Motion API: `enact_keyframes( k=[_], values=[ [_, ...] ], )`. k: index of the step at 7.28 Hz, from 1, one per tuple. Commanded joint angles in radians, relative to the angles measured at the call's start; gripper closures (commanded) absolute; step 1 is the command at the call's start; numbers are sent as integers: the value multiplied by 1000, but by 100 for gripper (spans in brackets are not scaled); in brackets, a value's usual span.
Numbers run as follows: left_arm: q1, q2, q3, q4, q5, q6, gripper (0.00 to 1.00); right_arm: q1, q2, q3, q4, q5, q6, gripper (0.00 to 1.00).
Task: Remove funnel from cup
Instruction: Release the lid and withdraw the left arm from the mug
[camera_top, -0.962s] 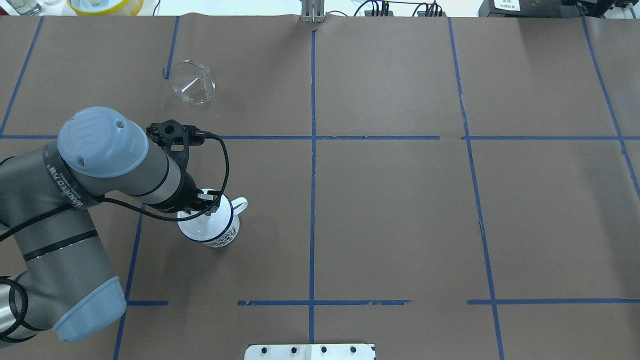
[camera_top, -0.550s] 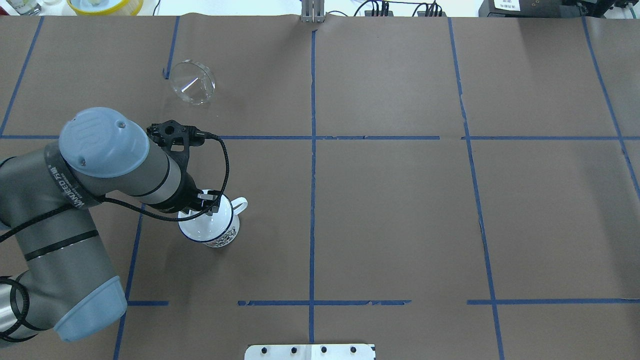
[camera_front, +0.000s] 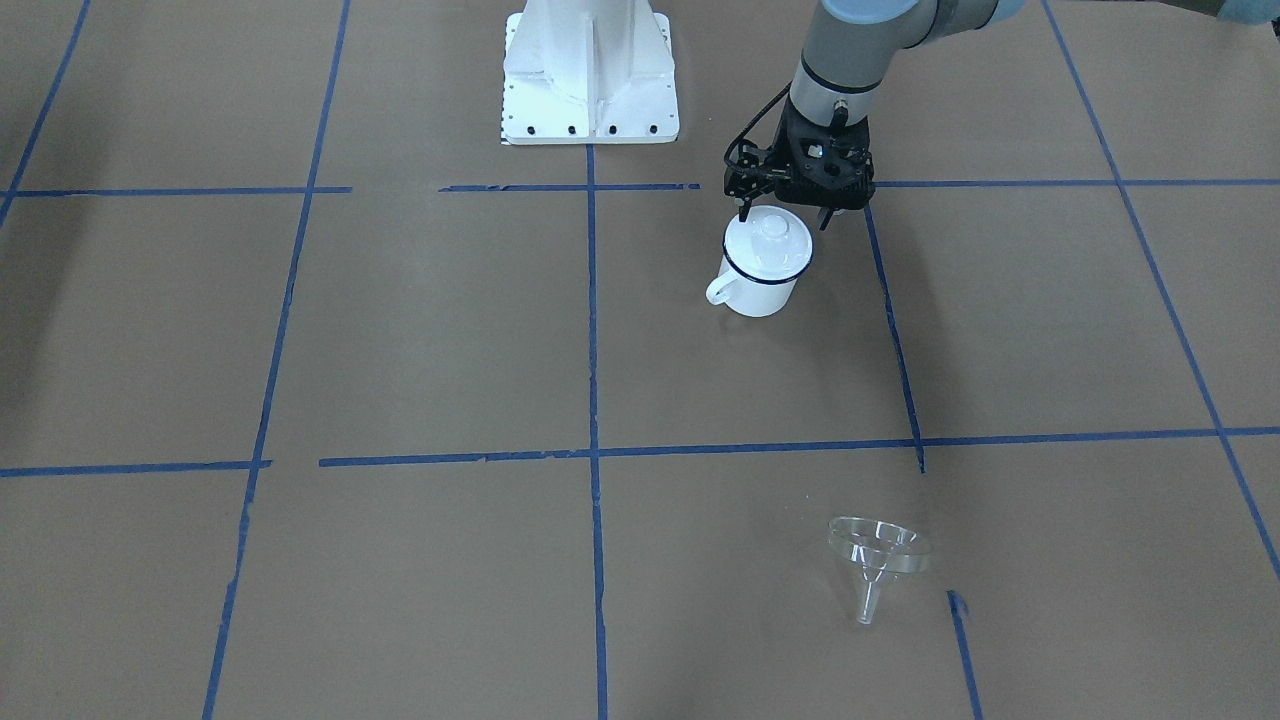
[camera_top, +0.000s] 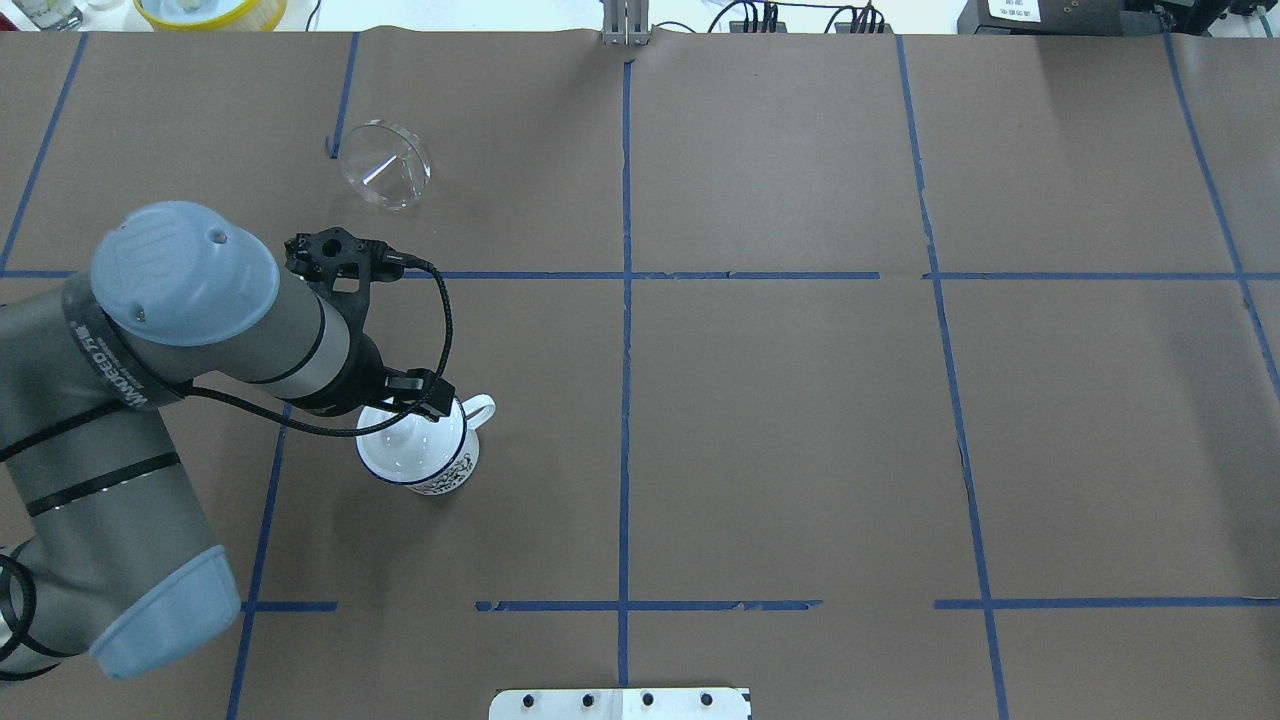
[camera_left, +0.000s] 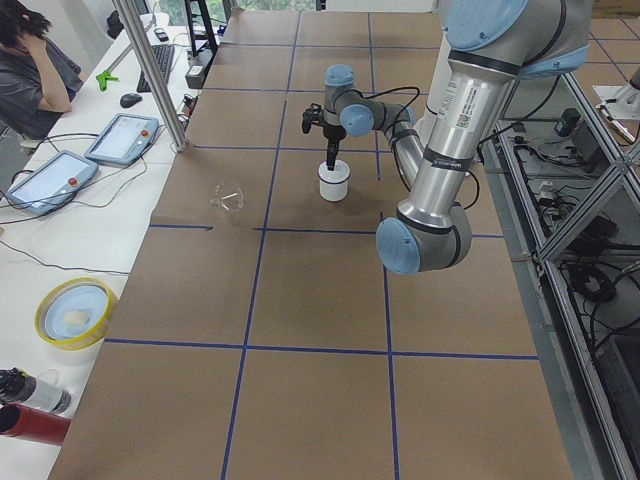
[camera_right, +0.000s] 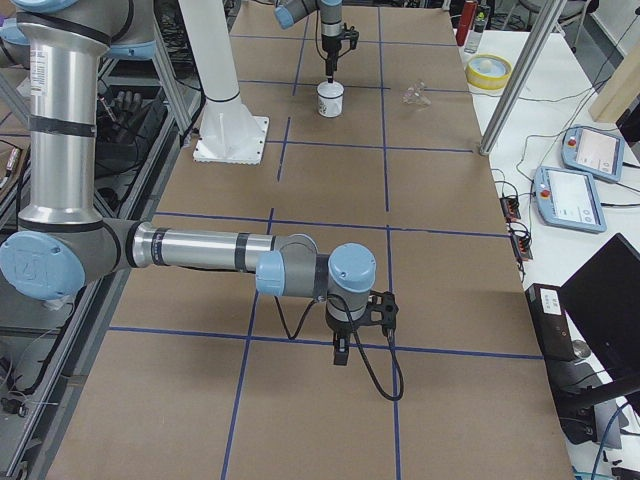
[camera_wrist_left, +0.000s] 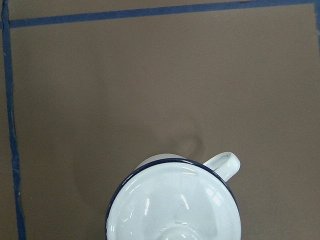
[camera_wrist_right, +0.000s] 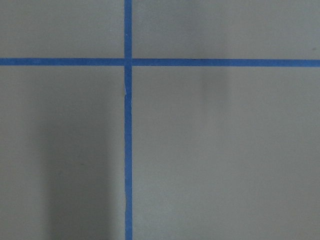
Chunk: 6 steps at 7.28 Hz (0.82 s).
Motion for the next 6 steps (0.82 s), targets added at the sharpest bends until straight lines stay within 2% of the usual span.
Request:
enact_keyframes(
  k=[1, 2, 3, 4, 5, 6],
  values=[
    [-246, 58, -14, -4, -143, 322, 1, 0, 0, 1, 0, 0, 0, 0],
    [-398, 141, -2, -5, -232, 545, 0, 0, 0, -1, 0, 0, 0, 0],
    [-538, 212, 54, -7, -316, 610, 0, 0, 0, -1, 0, 0, 0, 0],
    [-649, 247, 126, -7, -358, 680, 0, 0, 0, -1, 0, 0, 0, 0],
    [-730, 314, 195, -8, -362, 912, 0, 0, 0, -1, 0, 0, 0, 0],
    [-818, 339, 295, -13, -362, 1102, 0, 0, 0, 1, 0, 0, 0, 0]
  ],
)
